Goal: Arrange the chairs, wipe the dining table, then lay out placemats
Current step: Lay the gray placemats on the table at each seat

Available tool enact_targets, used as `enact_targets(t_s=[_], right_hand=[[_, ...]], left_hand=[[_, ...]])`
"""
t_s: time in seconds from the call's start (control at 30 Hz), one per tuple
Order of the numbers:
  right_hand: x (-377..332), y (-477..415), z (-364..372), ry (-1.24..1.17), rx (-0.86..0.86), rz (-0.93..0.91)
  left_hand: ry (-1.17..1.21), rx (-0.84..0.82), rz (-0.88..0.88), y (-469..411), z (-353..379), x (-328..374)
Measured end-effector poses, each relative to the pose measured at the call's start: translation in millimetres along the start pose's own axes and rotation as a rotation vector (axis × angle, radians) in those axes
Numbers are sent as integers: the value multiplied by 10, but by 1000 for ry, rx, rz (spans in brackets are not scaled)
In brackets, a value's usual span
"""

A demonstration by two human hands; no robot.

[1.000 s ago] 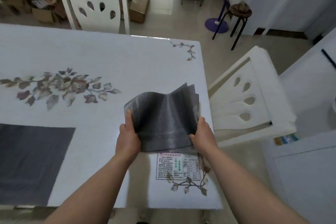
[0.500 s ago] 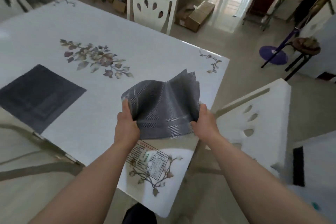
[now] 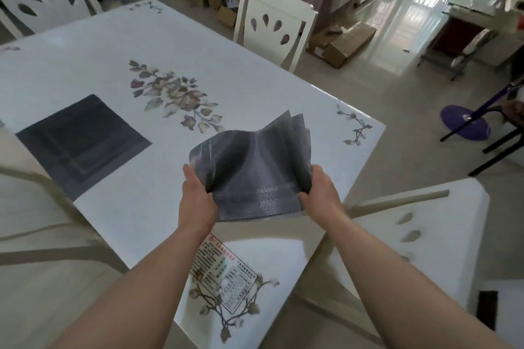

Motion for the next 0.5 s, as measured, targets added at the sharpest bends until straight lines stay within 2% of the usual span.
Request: enact_targets(t_s=[0.27, 0.5], right_hand=[[-43, -690, 55, 5, -124, -133], [-47, -1325, 183, 74, -297, -342]], left_hand=[[9, 92, -116, -204, 147, 111], [-37, 242, -257, -286, 413, 217]])
Point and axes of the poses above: each hand's wrist, its own y-axis away from the middle knuckle, its own z-axis out of the palm, x = y × z, the point moved 3 cm from there along -y, towards the middle knuckle, and after that the axes turned 10 degrees about -y, right-handed, at the moved point
